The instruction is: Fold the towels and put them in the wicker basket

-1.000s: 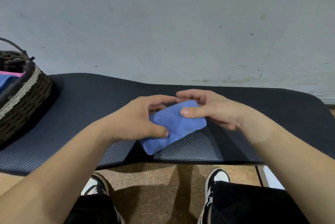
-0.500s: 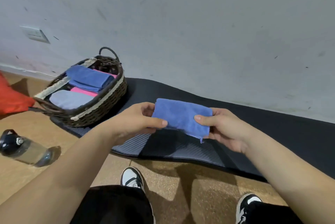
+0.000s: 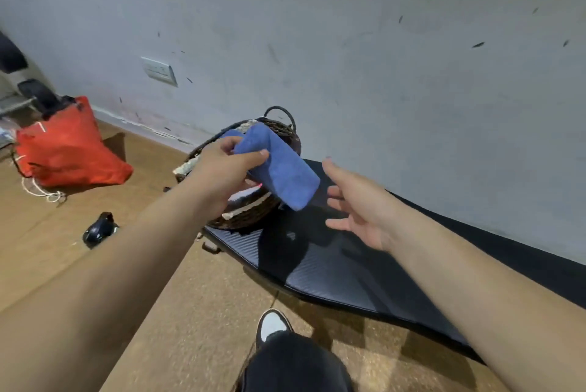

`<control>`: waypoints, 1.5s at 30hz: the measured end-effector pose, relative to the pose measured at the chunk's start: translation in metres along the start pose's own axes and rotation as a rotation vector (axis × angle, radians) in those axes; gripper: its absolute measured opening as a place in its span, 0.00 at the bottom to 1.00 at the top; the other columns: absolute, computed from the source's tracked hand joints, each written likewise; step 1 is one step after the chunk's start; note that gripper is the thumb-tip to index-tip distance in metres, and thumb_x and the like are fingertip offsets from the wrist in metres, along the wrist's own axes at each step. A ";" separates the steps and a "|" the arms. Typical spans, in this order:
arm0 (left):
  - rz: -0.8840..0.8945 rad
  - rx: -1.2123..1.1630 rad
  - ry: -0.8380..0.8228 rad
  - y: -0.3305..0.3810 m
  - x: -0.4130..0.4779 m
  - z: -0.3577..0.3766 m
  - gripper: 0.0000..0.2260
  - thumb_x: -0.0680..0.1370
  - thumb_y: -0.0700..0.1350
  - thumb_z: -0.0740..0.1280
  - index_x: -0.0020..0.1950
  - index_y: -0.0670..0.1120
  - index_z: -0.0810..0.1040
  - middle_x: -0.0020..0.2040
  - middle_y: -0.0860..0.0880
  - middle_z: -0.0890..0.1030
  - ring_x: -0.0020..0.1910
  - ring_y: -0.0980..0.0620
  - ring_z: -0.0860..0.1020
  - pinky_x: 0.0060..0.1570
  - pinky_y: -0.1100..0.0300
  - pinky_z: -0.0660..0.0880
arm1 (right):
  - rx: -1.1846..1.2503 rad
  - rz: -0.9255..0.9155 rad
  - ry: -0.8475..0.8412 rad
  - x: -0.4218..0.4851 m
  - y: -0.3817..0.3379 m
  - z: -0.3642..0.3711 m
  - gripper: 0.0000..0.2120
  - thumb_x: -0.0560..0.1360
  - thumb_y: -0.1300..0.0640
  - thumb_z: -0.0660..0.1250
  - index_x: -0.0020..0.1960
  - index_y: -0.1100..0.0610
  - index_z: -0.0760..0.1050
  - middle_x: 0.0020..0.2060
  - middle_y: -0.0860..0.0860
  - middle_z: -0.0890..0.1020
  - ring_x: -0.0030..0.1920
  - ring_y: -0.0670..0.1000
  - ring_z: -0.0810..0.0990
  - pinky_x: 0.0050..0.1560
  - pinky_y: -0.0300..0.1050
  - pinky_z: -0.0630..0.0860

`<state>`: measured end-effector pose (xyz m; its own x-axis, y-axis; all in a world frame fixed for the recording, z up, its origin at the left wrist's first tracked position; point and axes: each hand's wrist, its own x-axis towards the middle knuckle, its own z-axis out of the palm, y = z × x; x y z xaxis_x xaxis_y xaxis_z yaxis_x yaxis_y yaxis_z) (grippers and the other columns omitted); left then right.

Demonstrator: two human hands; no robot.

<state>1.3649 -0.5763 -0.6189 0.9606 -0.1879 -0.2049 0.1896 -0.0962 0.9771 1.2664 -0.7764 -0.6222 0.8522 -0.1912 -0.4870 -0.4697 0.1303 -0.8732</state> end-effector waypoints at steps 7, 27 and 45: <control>0.143 0.129 0.269 0.030 0.048 -0.054 0.10 0.80 0.39 0.70 0.60 0.43 0.75 0.50 0.45 0.79 0.46 0.50 0.81 0.42 0.55 0.84 | 0.003 0.003 -0.019 0.040 -0.021 0.044 0.28 0.80 0.40 0.67 0.75 0.54 0.71 0.69 0.54 0.77 0.68 0.54 0.77 0.68 0.58 0.76; 0.293 1.400 -0.041 -0.042 0.089 -0.034 0.19 0.79 0.65 0.59 0.41 0.53 0.79 0.40 0.52 0.80 0.44 0.46 0.79 0.44 0.52 0.81 | -0.085 -0.004 0.039 0.055 -0.001 0.037 0.17 0.80 0.43 0.68 0.64 0.50 0.78 0.58 0.49 0.83 0.57 0.49 0.84 0.61 0.55 0.82; 0.385 1.201 0.064 -0.030 0.041 -0.011 0.14 0.79 0.60 0.68 0.49 0.50 0.82 0.50 0.54 0.81 0.48 0.49 0.79 0.47 0.50 0.80 | -0.110 -0.077 0.076 0.002 -0.003 -0.017 0.12 0.80 0.50 0.68 0.61 0.52 0.80 0.54 0.52 0.86 0.54 0.50 0.86 0.58 0.54 0.84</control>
